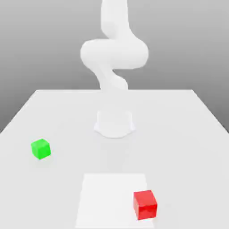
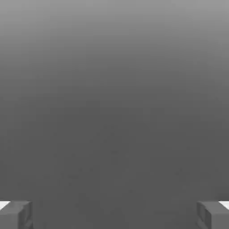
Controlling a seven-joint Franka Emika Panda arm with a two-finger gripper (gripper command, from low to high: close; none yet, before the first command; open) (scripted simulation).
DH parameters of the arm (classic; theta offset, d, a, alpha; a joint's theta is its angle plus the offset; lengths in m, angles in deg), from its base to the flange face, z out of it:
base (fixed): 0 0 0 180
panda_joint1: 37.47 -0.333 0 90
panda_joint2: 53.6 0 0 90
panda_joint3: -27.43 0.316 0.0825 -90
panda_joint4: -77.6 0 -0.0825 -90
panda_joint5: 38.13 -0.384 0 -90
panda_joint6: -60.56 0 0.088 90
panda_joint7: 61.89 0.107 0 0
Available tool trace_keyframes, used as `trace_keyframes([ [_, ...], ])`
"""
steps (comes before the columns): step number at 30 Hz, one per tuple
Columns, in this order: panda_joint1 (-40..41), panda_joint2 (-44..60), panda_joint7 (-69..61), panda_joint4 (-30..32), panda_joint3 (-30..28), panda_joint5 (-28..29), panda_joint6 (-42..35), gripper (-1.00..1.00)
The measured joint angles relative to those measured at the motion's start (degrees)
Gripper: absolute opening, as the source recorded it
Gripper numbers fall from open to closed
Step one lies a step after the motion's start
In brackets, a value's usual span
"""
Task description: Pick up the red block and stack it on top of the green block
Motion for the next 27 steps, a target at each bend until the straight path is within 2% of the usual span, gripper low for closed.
trace_keyframes([
  [23,-3.92,48.12,-0.16,12.29,4.78,2.04,20.48,0.0],
  [27,-4.83,56.42,0.88,11.75,3.79,3.52,26.71,0.0],
])
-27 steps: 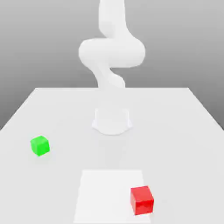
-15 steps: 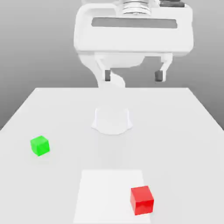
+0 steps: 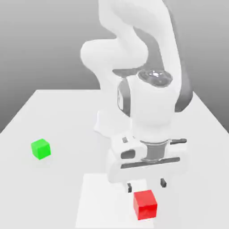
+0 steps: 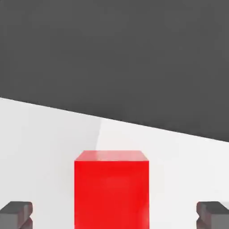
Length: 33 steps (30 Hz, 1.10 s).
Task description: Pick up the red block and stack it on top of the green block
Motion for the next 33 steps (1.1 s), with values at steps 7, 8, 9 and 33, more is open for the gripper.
trace_keyframes([
  [7,-0.55,3.77,0.7,-0.55,-0.7,0.92,3.15,-1.0],
  [8,-0.66,4.62,0.85,-0.67,-0.86,1.12,3.86,-1.0],
  [9,-0.52,4.01,0.76,-0.57,-0.7,1.0,3.34,-1.0],
  [33,38.42,-30.55,-6.93,21.61,-26.11,11.06,-8.25,-1.0],
])
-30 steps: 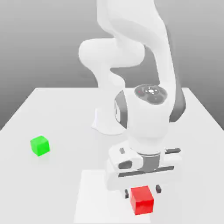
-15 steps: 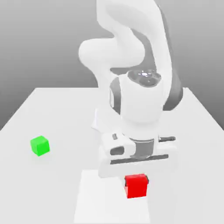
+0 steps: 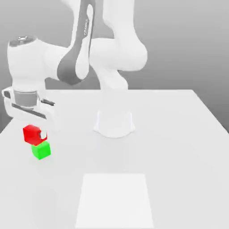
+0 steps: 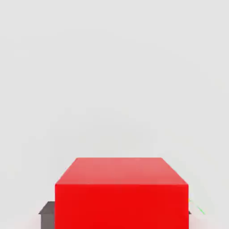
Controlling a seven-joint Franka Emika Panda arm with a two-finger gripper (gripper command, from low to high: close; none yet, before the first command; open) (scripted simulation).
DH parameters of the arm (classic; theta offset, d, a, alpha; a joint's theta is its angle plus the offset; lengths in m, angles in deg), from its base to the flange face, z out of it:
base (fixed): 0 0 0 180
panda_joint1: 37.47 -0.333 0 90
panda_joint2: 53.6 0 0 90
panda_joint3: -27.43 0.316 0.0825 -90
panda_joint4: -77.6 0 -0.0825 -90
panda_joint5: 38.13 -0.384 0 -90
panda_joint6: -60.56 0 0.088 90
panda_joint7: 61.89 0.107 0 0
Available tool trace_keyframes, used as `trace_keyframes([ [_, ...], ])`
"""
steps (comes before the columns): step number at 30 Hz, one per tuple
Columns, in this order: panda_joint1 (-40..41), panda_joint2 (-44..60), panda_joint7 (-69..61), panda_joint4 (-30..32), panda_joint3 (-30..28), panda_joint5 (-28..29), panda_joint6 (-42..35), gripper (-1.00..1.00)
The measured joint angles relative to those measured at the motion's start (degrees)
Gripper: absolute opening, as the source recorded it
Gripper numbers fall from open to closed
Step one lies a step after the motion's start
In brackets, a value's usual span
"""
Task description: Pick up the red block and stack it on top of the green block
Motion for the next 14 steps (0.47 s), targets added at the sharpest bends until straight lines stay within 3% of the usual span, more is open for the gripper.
trace_keyframes([
  [5,0.98,3.09,-3.39,1.86,-4.28,-2.92,4.86,-1.0],
  [10,-2.47,12.34,-9.77,1.82,-5.11,-12.21,13.62,-1.0],
  [11,-2.42,14.27,-11.8,1.82,-4.56,-15.18,15.36,1.0],
  [14,-3.32,14.27,-11.8,1.82,-4.56,-15.18,15.36,1.0],
])
